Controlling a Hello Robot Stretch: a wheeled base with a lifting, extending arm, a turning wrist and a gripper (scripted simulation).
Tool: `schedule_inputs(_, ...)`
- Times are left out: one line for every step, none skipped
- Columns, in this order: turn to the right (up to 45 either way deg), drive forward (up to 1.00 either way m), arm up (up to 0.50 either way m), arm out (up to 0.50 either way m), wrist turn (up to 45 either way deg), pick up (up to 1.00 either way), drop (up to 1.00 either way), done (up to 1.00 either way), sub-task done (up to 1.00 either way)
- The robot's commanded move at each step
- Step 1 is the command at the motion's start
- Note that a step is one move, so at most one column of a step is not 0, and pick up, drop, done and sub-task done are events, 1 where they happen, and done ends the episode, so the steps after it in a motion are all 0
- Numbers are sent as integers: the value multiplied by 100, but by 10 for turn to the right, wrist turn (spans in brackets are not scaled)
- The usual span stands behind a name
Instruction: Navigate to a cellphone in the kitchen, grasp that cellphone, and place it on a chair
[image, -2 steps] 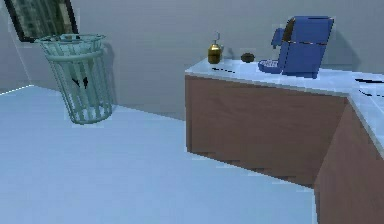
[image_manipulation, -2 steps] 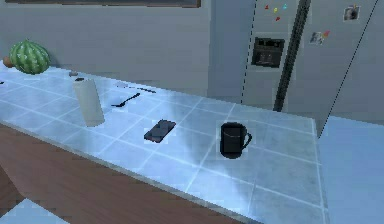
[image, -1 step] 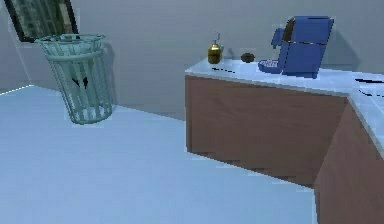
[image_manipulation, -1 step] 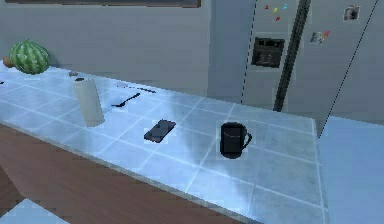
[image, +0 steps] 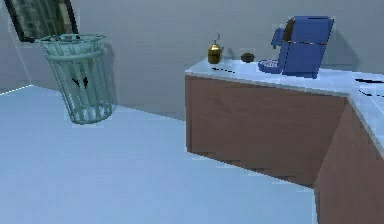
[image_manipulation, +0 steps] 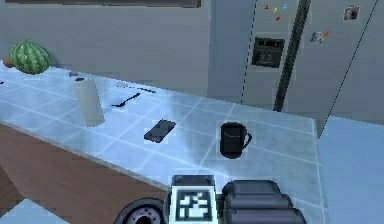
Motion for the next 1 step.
schedule_inputs(0,0,0,34,0,0,0,0,0)
